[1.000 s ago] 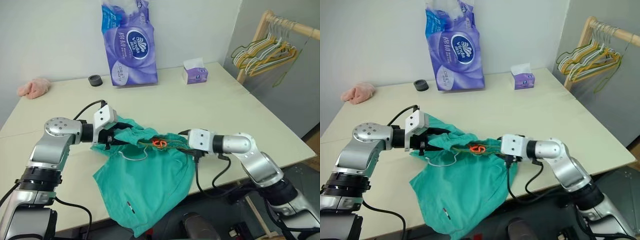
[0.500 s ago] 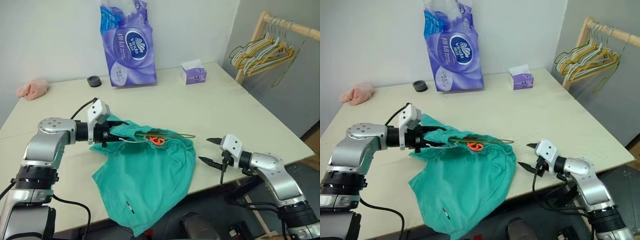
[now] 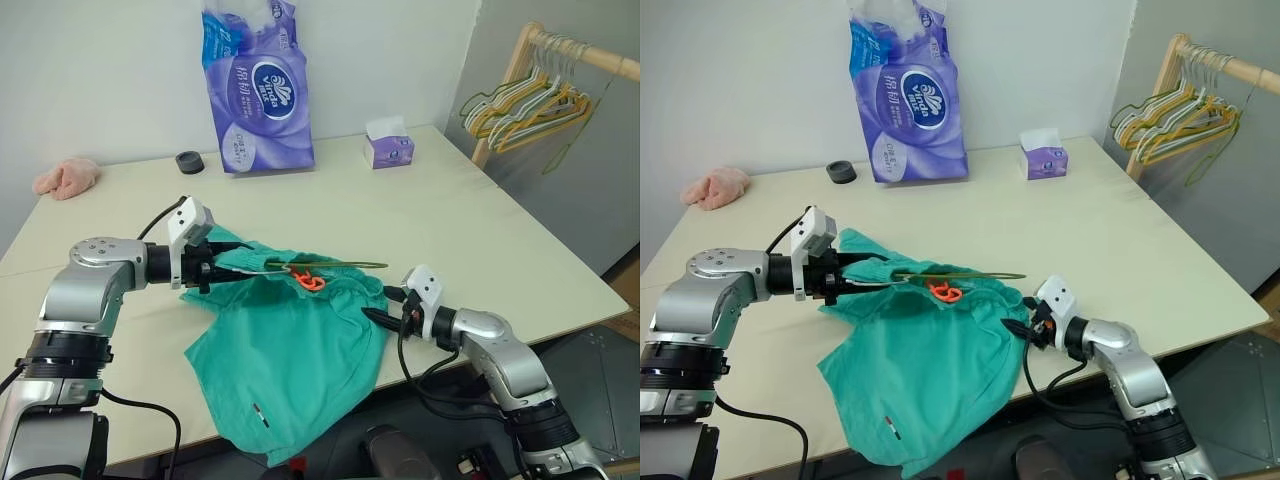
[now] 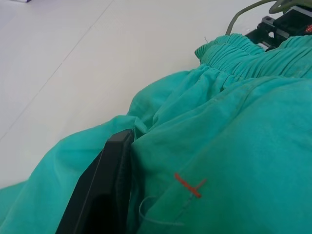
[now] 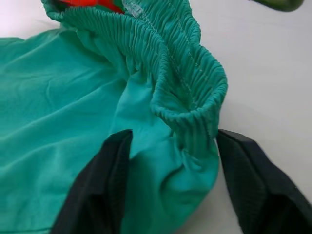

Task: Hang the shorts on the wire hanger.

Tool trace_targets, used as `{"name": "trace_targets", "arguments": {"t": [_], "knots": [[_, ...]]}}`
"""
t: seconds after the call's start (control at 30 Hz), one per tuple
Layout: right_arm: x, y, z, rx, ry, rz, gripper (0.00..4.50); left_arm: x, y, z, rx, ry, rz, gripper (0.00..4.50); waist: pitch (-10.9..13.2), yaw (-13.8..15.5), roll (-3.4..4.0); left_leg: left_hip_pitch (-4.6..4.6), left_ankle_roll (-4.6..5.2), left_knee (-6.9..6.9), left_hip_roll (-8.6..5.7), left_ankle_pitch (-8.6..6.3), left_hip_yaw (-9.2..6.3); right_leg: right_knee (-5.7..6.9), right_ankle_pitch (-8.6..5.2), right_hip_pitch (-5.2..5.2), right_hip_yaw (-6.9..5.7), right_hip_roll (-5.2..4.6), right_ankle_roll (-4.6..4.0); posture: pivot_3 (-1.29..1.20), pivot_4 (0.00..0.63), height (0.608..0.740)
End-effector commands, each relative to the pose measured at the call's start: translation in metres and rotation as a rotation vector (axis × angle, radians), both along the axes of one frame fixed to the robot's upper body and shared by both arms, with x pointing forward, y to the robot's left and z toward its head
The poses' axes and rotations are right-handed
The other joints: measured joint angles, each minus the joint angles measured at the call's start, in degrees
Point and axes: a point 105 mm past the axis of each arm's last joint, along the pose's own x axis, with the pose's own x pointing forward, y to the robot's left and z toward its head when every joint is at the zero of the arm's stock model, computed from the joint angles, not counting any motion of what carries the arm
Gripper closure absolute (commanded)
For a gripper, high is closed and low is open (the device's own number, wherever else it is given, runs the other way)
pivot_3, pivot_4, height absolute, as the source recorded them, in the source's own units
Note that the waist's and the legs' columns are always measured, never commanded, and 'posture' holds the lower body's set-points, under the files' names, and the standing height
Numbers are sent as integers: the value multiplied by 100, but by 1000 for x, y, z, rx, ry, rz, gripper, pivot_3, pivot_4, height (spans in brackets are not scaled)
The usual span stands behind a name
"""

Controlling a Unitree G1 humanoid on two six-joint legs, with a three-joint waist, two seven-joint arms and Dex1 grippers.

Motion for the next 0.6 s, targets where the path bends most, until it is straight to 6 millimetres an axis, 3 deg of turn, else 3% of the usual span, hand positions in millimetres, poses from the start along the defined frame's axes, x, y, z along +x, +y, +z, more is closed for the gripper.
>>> {"name": "trace_targets", "arguments": {"t": [0.03,0.17,0.4,0.6], "knots": [[6,2,21,44,-45,-12,3025,-3,6,15,1,-56,6,2406,-1,-1,1,0,0,0,0,0,0,0,0,0,0,0,0,-294,26,740],[15,-6,28,71,-42,-64,4485,-7,8,14,3,-48,7,2406,-1,5,1,0,0,0,0,0,0,0,0,-1,0,0,0,-293,25,740],[12,-23,40,60,-46,-21,4500,-19,14,10,10,22,-7,2407,-2,4,0,-1,0,-1,0,0,0,-1,0,0,-1,0,0,-295,23,740],[-1,-20,46,0,-114,88,4500,-11,24,9,-7,40,62,2408,-3,5,0,-1,0,-1,0,0,1,-1,0,0,-1,0,0,-305,23,740]]}}
